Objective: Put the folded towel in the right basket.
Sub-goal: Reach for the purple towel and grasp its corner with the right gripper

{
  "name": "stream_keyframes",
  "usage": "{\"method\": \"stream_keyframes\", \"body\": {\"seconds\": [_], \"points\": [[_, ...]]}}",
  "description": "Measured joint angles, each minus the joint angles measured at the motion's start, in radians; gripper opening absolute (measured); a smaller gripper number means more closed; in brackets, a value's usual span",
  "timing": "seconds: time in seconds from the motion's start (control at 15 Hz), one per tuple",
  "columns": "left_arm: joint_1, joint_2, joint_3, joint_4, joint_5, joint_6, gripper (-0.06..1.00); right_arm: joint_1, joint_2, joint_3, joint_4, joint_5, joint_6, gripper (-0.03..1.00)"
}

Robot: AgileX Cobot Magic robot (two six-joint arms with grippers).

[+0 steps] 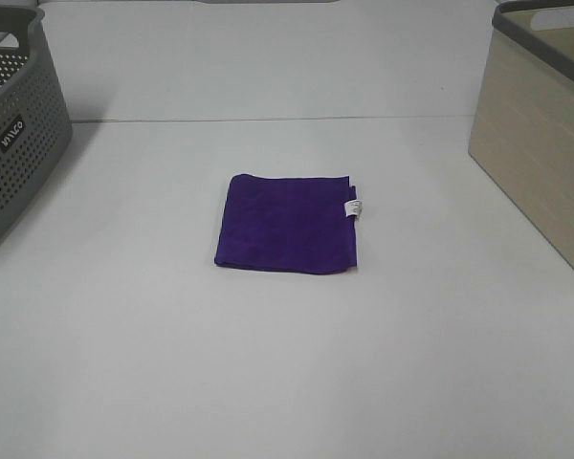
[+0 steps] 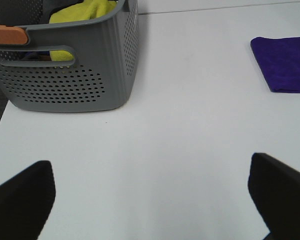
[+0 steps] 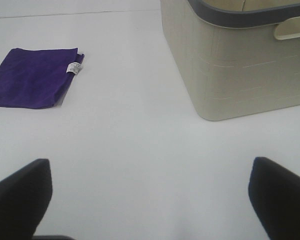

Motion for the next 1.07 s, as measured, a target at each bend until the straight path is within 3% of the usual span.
{"method": "stream_keyframes", "body": {"seconds": [1.07], "points": [[-0.001, 0.0, 0.0, -0.006, 0.0, 0.0, 0.99, 0.0, 0.0, 0.0, -0.001, 0.0, -0.008, 0.97]]}}
